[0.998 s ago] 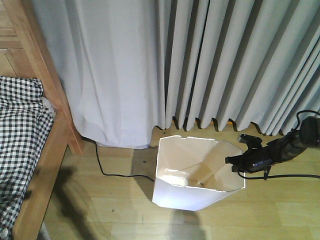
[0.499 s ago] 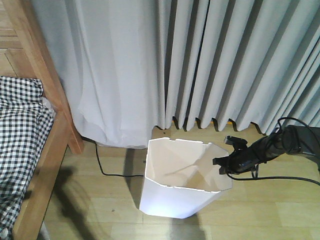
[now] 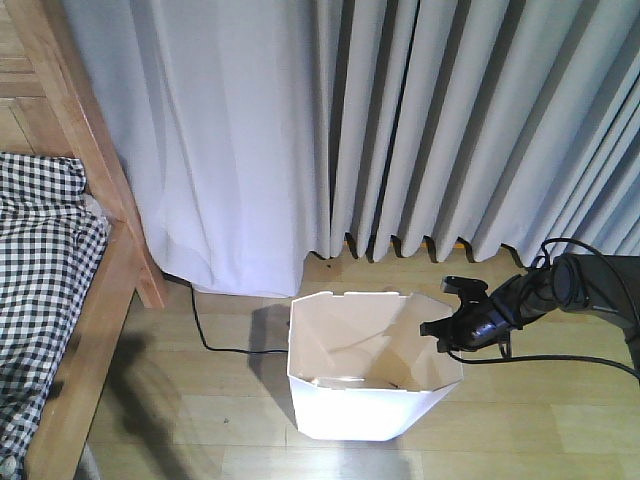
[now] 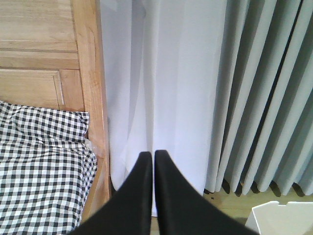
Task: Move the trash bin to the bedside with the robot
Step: 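Push the bin forward and set it down beside the bed, then open the right gripper and lift it off the bin rim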
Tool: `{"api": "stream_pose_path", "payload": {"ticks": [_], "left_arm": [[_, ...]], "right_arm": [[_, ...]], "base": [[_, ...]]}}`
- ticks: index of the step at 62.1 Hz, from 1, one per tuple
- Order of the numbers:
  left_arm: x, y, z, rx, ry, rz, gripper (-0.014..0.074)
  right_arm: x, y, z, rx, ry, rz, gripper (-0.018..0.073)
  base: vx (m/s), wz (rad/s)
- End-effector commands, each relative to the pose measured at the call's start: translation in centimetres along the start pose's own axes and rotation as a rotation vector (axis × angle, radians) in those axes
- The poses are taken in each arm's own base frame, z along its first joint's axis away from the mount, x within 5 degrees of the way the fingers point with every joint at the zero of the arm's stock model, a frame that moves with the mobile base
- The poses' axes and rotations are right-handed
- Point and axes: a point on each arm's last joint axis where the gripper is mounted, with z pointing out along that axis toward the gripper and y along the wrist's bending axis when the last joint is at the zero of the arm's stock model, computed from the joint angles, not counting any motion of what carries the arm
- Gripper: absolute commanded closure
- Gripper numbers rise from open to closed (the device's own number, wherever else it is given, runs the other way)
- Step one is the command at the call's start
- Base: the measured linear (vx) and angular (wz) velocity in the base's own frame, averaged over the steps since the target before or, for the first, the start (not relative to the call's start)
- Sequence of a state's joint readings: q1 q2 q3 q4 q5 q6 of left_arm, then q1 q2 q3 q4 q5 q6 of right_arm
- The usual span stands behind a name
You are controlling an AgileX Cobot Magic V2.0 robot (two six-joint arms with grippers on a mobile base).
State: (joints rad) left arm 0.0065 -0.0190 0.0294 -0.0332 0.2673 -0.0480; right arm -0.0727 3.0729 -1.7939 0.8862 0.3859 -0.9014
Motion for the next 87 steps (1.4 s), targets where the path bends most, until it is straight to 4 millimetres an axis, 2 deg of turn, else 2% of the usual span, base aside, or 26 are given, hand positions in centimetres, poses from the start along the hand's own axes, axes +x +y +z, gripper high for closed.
{"api": "stream_pose_path", "payload": {"ticks": [1,34,61,74,87], "left_arm": [[0.2,0.0,0.2,0.008,-0.054,-0.018,0.0602],[0.2,0.0,0.2,0.008,-0.054,-0.018,0.0602],[0.2,0.0,0.2,0.008,-0.054,-0.018,0.0602],[0.2,0.0,0.2,0.008,-0.054,-0.018,0.0602],[0.2,0.0,0.2,0.008,-0.054,-0.018,0.0602]], "right_arm": [[-3.4,1.5,-3.2,-0.085,-0.06,0.033,0.0508],[-1.7,0.9,-1.1,-0.088,-0.018,0.049,0.0421],[-2.4,1.0,-1.3,-0.103,-0.029,0.048,0.0155],[-2.6,0.9,-1.5,-0.089,-0.04,0.039,0.0142],[-3.8,0.7,-2.9,-0.067,-0.063,-0.009,0.0142]], "base": [[0.0,0.0],[0.0,0.0],[0.0,0.0],[0.0,0.0],[0.0,0.0]]}}
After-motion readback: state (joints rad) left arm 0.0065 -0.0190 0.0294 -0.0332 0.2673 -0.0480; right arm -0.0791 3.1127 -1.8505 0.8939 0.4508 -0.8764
